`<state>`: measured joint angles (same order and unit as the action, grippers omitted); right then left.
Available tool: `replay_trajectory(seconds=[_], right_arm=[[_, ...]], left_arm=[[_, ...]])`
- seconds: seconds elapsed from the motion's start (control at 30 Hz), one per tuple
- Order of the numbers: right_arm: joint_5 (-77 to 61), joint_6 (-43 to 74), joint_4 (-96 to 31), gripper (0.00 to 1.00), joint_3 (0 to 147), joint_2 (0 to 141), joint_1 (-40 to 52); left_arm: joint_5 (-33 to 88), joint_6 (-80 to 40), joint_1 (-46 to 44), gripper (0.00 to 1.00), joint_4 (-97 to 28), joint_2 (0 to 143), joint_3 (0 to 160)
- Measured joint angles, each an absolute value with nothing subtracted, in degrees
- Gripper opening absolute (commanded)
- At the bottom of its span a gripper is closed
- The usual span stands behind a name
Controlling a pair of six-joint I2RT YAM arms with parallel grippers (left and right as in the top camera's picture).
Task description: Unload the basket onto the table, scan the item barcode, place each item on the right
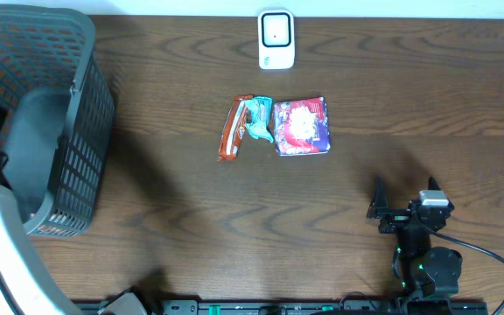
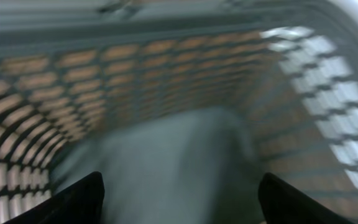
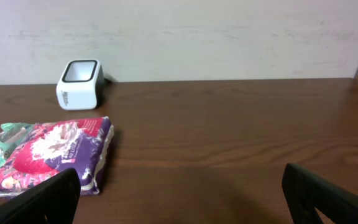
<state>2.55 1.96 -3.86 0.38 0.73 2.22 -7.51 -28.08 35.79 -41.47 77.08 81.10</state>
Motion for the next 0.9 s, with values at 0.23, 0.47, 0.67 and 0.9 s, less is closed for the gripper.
replay_trajectory(seconds=[0.23,0.47,0.67,0.9], right_arm=[[2.5,2.0,-3.9,0.99,0.4,0.7,2.2],[2.5,2.0,-3.9,0.99,0.4,0.7,2.2],[2.5,2.0,-3.9,0.99,0.4,0.7,2.2],[2.5,2.0,-3.9,0.99,0.4,0.7,2.2]], left_arm=[[-7.7,-33.0,37.6,0.80,-55.3,87.2,81.1],[-7.7,-42.5,37.6,0.80,-60.9,98.0,80.9],[-7.7,-45.0,37.6,0.79,-60.6,103.2,80.9],[-7.7,-46.9,37.6,0.80,-61.1,106.5,79.6]])
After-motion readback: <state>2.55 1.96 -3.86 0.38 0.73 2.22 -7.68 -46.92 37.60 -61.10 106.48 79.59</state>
